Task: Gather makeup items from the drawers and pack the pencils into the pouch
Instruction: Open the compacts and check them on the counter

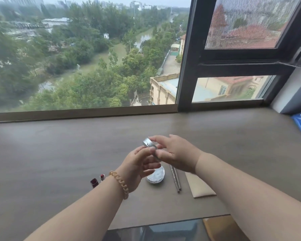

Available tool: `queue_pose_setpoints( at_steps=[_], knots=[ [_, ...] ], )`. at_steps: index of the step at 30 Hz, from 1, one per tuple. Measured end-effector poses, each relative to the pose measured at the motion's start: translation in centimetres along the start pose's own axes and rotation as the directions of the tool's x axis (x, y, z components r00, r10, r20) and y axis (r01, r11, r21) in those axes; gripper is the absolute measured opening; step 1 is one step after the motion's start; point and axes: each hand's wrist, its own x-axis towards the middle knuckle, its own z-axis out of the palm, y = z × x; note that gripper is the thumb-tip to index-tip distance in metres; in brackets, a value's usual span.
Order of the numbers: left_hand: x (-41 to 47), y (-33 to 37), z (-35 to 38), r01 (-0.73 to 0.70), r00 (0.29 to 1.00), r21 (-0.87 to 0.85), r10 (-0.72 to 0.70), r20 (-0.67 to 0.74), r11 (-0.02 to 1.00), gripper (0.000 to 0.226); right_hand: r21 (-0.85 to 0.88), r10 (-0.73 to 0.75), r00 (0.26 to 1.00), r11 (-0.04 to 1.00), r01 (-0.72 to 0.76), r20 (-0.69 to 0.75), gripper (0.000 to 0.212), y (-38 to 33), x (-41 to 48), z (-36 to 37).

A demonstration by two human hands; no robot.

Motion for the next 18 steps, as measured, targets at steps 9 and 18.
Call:
queue_pose_setpoints(
  at_steps=[9, 18],
  knots=[
    [1.8, -2.0, 3.9, -0.059, 0.983, -0.103, 0.040, -0.178, 0.993, 0.013, -0.442, -0.215, 0.975, 0.871, 0.216, 0.052, 0.048, 3.5, -0.1, -1.2],
    [1.4, -1.6, 2.1, -0.075, 0.994, -0.181, 0.058, -0.096, 0.981, 0.025, -0.351, -0.289, 0.956, 0.900, 0.258, -0.039, 0.066, 3.0, 1.2, 0.0]
  ],
)
